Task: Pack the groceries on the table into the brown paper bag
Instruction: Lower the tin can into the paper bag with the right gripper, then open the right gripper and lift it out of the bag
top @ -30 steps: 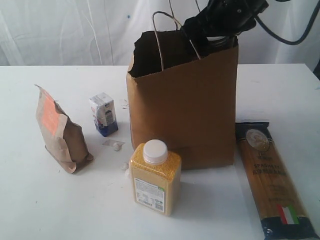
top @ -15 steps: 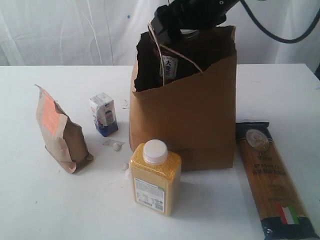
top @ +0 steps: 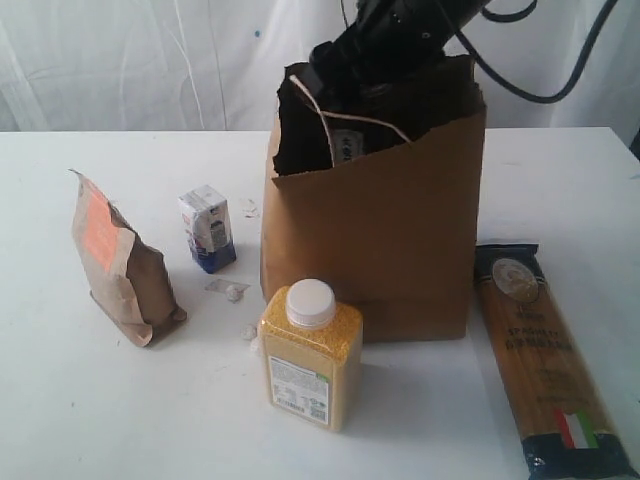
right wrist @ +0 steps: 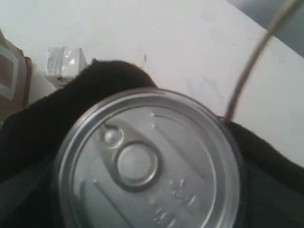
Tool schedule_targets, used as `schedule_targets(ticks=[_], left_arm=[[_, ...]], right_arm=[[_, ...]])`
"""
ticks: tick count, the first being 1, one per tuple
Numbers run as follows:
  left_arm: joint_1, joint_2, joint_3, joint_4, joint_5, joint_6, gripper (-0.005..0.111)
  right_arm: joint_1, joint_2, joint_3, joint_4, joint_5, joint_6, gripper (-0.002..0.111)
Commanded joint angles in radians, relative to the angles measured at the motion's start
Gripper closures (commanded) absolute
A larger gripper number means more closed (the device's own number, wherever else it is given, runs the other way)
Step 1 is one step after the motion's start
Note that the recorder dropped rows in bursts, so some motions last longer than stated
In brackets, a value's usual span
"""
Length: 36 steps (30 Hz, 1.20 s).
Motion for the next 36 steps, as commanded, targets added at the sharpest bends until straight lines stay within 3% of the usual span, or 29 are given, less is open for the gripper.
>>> schedule_targets(ticks=[1, 5, 7, 9, 14, 16, 36], left_arm=[[0.004, -0.005, 0.004, -0.005, 0.000, -0.004, 0.107], [0.004, -0.005, 0.004, -0.005, 0.000, -0.004, 0.107], [0.004, -0.005, 0.004, -0.005, 0.000, -0.004, 0.107], [0.004, -0.005, 0.004, -0.005, 0.000, -0.004, 0.107], [0.004, -0.005, 0.004, -0.005, 0.000, -0.004, 0.107], [0.004, -0.005, 0.004, -0.005, 0.000, -0.004, 0.107], [0.004, -0.005, 0.004, -0.005, 0.000, -0.004, 0.107]], right_arm=[[-0.018, -0.085, 0.005, -0.143, 0.034, 0.061, 0.108], [-0.043, -0.089, 0.008, -0.144, 0.092, 0.089, 0.108], [-0.043, -0.075, 0.008, -0.139, 0.101, 0.099, 0.101], [-0.043, -0.072, 0.008, -0.137, 0.101, 0.099, 0.087], [-0.043, -0.084, 0.008, -0.135, 0.086, 0.101, 0.040], [-0.043, -0.097, 0.008, -0.135, 0.078, 0.106, 0.031], [-0.042, -0.128, 0.008, -0.089, 0.092, 0.101, 0.029]])
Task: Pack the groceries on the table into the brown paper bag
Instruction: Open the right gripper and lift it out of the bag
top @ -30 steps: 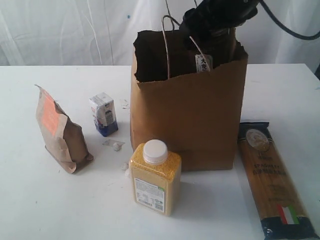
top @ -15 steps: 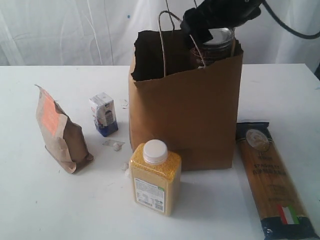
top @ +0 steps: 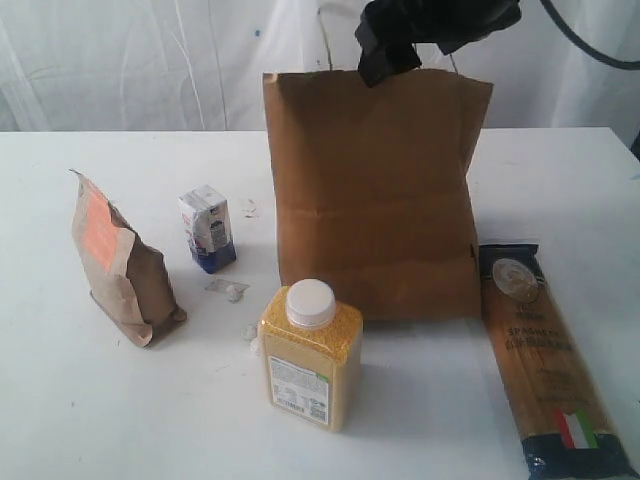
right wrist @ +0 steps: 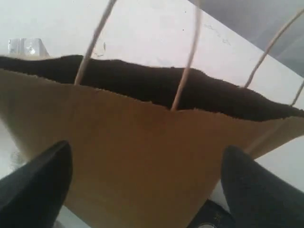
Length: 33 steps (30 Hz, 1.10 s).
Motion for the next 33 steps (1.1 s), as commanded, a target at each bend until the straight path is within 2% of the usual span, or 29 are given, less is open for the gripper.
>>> schedule_targets(ticks=[1, 8, 18, 23, 27, 33], left_arm=[[0.004, -0.005, 0.004, -0.005, 0.000, -0.004, 0.107], [0.004, -0.005, 0.004, -0.005, 0.000, -0.004, 0.107], [0.004, -0.005, 0.004, -0.005, 0.000, -0.004, 0.107], [0.004, -0.005, 0.004, -0.005, 0.000, -0.004, 0.107], [0.004, -0.005, 0.004, -0.005, 0.000, -0.004, 0.107], [0.004, -0.005, 0.004, -0.005, 0.000, -0.004, 0.107]], right_arm=[[-0.002, -0.018, -0.001, 0.002, 0.002, -0.002, 0.029], [-0.002, -0.064, -0.001, -0.002, 0.029, -0.027, 0.029], [-0.002, -0.155, -0.001, -0.027, 0.175, -0.190, 0.031], [-0.002, -0.177, 0.013, -0.026, 0.231, -0.366, 0.039], [-0.004, -0.177, 0.064, -0.025, 0.231, -0.507, 0.039], [-0.042, -0.148, 0.105, -0.012, 0.136, -0.665, 0.039]])
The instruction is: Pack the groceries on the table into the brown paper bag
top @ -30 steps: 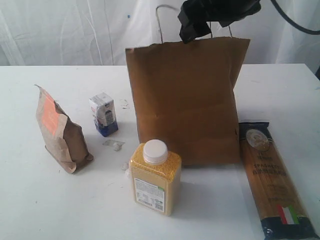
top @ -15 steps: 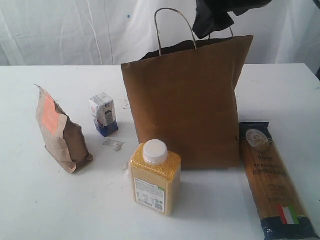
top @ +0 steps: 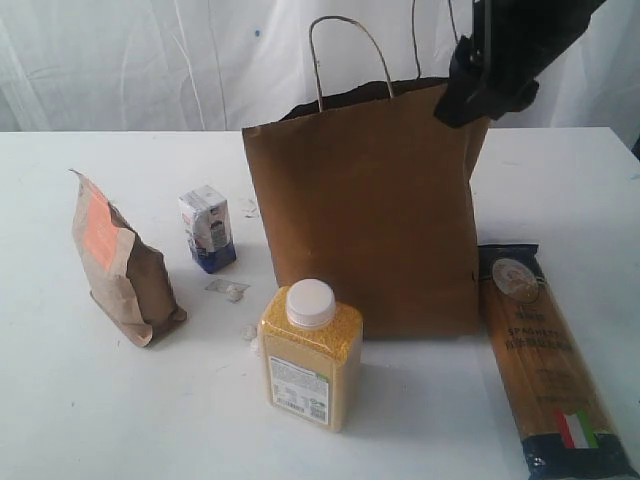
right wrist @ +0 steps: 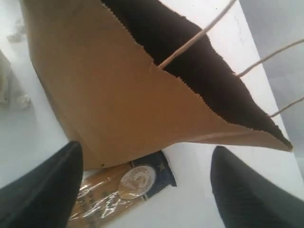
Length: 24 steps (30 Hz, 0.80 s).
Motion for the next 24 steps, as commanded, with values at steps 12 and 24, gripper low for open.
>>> schedule_targets(ticks=[12, 24], left_arm=[[0.004, -0.005, 0.004, -0.005, 0.000, -0.004, 0.107], [0.004, -0.005, 0.004, -0.005, 0.000, -0.004, 0.107]], right_arm=[[-0.070, 0.128, 0.014, 0.110, -0.201, -0.289, 0.039], [-0.070, 0.157, 0.010, 0.117, -0.275, -0.370, 0.041]])
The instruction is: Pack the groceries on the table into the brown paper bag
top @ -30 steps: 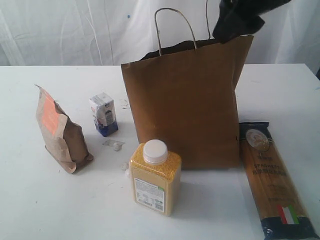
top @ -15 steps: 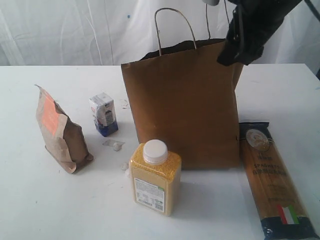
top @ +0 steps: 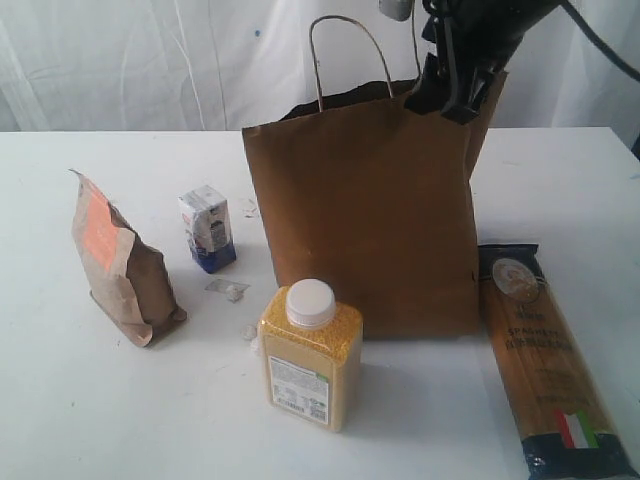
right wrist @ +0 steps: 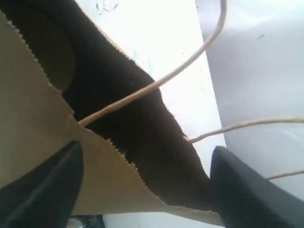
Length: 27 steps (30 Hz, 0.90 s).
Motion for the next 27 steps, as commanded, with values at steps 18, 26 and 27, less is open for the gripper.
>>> schedule_targets(ticks=[18, 26, 27], left_arm=[[0.004, -0.005, 0.004, -0.005, 0.000, -0.004, 0.107], [0.004, -0.005, 0.004, -0.005, 0.000, -0.004, 0.107], [0.004, -0.005, 0.004, -0.005, 0.000, -0.004, 0.107]], right_arm=[[-0.007, 0.047, 0.003, 0.057, 0.225, -0.056, 0.055], [-0.007, 0.010, 0.003, 0.055, 0.303, 0.054, 0.091], [-0.005, -0.001, 0.003, 0.051, 0.303, 0.093, 0.095]])
